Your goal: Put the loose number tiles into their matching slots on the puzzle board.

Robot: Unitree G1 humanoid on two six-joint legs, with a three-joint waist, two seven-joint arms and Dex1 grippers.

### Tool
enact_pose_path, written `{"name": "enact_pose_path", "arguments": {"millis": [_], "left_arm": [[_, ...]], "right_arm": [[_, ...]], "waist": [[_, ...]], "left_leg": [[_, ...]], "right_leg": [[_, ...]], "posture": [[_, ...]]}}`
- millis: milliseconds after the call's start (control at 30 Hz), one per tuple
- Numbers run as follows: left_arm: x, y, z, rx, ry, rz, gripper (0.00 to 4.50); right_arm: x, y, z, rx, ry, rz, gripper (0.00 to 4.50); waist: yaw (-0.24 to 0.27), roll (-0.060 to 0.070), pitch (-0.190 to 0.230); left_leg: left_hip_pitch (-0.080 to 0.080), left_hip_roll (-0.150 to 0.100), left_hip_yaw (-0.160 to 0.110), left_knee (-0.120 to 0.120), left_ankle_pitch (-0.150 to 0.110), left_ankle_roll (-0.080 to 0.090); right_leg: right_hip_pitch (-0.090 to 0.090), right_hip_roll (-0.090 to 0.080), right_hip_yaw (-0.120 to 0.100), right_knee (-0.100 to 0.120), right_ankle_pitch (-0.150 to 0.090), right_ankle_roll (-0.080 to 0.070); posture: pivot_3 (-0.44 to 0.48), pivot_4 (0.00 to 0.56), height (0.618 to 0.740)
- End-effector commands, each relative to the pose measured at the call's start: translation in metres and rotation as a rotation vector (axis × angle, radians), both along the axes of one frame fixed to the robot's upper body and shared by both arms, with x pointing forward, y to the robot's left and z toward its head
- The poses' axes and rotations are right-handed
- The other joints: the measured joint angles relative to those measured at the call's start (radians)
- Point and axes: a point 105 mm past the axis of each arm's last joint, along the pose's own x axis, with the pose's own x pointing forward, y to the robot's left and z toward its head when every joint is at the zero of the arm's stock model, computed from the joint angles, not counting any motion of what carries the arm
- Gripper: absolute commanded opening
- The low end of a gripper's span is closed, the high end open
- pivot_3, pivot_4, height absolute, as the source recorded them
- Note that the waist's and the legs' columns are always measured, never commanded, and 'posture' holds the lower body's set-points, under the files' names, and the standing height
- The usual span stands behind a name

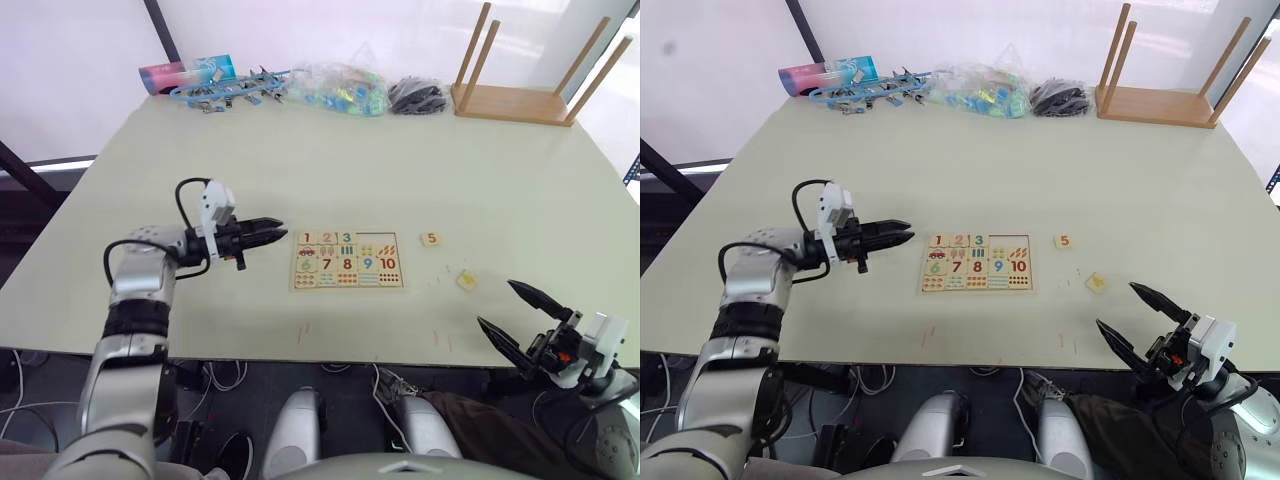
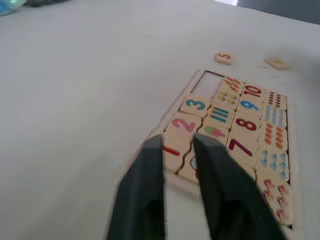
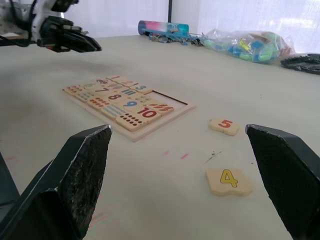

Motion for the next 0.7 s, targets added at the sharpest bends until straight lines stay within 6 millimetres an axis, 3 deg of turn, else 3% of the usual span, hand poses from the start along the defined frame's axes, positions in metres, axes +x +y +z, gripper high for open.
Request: {"name": "enact_pose_path", "arguments": {"millis": [33, 167, 500, 700], "left_arm": [[-0.023, 0.023, 0.01, -0.035, -0.06, 0.141, 2.59], [-0.047, 0.036, -0.002, -0.034, -0.037, 0.234, 4.44], [-0.108, 0.067, -0.023, -0.05, 0.027, 0.485, 4.48], [-0.123, 0.07, -0.026, -0.059, 0.036, 0.542, 4.48]], "right_arm": [[0.007, -0.015, 0.002, -0.053, 0.012, -0.051, 4.5], [0.009, -0.021, -0.003, -0.07, 0.045, -0.077, 4.5], [0.009, -0.037, -0.012, -0.094, 0.103, -0.102, 4.5], [0.006, -0.047, -0.015, -0.104, 0.127, -0.123, 4.5]], "waist": [[-0.007, 0.002, -0.001], [-0.005, 0.002, -0.001], [-0.003, 0.002, -0.002], [-0.001, 0.003, -0.002]], "left_leg": [[0.001, 0.0, 0.001, -0.001, 0.0, 0.0], [0.004, 0.001, 0.004, -0.003, 0.0, 0.0], [0.012, 0.004, 0.004, -0.006, -0.001, 0.0], [0.012, 0.004, 0.006, -0.007, -0.003, -0.003]], "right_leg": [[0.0, -0.001, 0.001, 0.0, 0.0, 0.0], [0.0, -0.001, 0.003, 0.0, 0.0, 0.0], [0.002, -0.003, 0.008, -0.001, 0.0, 0.0], [0.002, -0.003, 0.009, -0.001, 0.0, 0.0]], "posture": [[0.0, 0.15, 0.74], [0.0, 0.15, 0.74], [0.0, 0.15, 0.74], [0.0, 0.15, 0.74]]}}
